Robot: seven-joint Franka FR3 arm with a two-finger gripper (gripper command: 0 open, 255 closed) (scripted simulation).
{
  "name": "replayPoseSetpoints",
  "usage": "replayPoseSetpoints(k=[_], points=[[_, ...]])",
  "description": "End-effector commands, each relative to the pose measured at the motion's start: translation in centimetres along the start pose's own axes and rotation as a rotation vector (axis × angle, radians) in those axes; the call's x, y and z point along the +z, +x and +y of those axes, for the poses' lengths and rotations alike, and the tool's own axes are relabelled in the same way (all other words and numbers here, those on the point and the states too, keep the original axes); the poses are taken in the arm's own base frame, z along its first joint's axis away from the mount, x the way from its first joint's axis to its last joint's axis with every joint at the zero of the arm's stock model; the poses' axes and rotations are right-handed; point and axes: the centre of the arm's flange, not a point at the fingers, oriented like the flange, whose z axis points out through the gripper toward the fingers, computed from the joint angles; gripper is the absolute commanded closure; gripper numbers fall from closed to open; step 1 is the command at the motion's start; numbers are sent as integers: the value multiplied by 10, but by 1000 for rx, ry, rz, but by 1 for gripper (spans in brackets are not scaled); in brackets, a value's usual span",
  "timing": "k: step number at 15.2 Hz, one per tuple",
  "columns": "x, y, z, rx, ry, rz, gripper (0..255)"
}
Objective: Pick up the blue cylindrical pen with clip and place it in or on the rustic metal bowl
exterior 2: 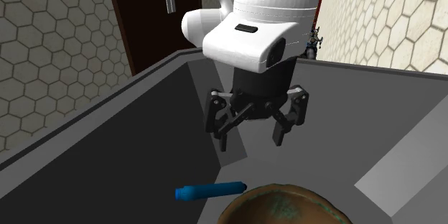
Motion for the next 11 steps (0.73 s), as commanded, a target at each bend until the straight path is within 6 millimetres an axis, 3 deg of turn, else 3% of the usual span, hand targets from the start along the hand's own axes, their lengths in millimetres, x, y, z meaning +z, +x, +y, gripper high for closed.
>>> replayPoseSetpoints(k=[1,6,7,11], points=[[2,0,0,0,0,1,0],[2,0,0,0,0,1,0],[2,0,0,0,0,1,255],[2,0,0,0,0,1,255]])
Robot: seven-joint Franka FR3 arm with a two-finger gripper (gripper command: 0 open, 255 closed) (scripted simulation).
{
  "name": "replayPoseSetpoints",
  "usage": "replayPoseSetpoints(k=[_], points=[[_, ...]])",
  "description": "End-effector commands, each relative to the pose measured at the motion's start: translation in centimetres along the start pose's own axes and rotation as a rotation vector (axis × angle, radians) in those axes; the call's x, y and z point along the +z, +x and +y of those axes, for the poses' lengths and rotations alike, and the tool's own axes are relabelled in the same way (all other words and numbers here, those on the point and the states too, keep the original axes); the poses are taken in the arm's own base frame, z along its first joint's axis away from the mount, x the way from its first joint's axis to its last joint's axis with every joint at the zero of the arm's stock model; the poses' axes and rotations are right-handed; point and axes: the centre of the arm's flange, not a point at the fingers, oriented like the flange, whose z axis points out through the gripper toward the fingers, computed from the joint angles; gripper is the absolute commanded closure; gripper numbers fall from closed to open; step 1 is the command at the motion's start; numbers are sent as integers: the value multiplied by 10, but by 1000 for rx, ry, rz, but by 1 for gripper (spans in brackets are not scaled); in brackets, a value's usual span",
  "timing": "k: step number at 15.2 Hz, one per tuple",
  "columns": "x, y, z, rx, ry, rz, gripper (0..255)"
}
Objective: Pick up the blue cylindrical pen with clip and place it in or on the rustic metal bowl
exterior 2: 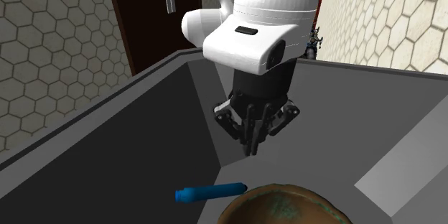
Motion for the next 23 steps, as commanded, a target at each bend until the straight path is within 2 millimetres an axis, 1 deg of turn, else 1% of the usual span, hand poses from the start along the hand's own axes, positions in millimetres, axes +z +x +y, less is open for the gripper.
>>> replayPoseSetpoints(k=[1,5,6,8,10,11,12,13,15,16,22,23], points=[[0,0,0,0,0,0,255],[0,0,0,0,0,0,255],[0,0,0,0,0,0,0],[15,18,5,448,-53,9,0],[29,31,19,895,-106,19,0],[22,24,12,604,-79,7,0],[22,24,12,604,-79,7,0],[29,35,17,849,-120,0,0],[43,50,35,1339,-202,-14,0],[45,51,38,1412,-214,-16,0],[76,47,43,1412,-214,-16,0],[84,45,44,1412,-214,-16,0]])
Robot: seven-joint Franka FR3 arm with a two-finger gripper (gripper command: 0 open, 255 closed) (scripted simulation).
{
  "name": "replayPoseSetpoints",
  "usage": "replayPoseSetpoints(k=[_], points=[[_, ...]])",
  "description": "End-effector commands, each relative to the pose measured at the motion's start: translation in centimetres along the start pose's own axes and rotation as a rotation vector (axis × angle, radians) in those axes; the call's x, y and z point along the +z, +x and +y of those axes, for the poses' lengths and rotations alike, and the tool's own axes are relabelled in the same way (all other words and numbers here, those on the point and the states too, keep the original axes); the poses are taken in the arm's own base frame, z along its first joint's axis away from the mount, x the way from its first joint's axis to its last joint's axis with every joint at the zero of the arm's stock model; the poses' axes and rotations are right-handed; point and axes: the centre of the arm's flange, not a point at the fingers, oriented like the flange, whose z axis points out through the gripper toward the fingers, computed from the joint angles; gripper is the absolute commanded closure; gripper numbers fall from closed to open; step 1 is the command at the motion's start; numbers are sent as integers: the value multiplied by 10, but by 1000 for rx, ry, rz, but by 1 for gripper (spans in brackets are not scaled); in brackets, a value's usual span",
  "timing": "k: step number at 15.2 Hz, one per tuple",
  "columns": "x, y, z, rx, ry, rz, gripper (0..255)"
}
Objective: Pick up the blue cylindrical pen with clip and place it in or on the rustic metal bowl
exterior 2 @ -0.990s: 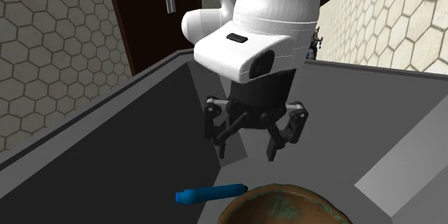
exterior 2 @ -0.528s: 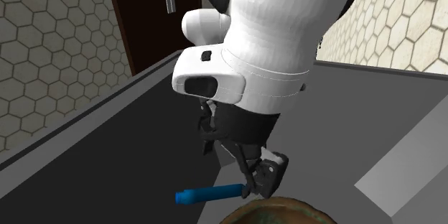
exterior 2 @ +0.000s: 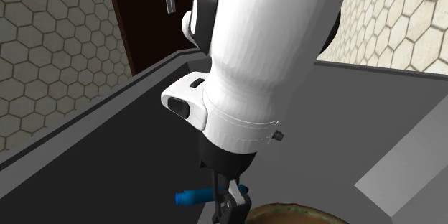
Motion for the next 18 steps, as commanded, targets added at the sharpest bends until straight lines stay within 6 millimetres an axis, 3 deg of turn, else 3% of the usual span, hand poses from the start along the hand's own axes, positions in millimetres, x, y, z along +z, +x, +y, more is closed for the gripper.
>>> replayPoseSetpoints(k=[1,8,9,18], points=[[8,-3,0,-2,0,-1,0],[8,-3,0,-2,0,-1,0],[8,-3,-1,-2,0,-1,255],[8,-3,0,-2,0,-1,255]])
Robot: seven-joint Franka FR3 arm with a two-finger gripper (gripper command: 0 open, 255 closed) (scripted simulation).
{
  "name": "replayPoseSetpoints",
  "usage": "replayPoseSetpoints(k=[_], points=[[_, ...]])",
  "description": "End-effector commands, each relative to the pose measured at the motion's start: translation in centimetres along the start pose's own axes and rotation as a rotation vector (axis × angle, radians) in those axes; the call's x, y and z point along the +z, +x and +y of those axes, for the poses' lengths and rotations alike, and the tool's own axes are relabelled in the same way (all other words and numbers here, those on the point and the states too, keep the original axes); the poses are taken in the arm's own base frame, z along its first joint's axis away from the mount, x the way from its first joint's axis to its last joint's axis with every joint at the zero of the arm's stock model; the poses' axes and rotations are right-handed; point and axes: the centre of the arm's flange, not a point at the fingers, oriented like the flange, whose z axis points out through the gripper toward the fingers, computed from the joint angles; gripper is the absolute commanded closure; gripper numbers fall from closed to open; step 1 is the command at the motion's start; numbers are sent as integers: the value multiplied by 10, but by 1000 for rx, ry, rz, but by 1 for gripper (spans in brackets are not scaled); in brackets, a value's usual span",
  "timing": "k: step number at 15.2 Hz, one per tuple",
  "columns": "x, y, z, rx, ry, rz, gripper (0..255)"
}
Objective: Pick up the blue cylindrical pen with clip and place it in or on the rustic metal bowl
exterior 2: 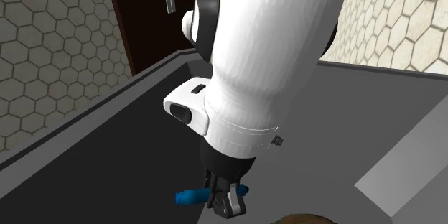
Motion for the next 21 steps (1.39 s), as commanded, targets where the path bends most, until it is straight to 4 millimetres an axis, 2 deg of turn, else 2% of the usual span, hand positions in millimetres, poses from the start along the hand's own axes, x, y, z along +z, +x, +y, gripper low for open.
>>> replayPoseSetpoints(k=[1,21], points=[[-5,1,1,0,0,0,255],[-108,18,19,0,0,0,255]])
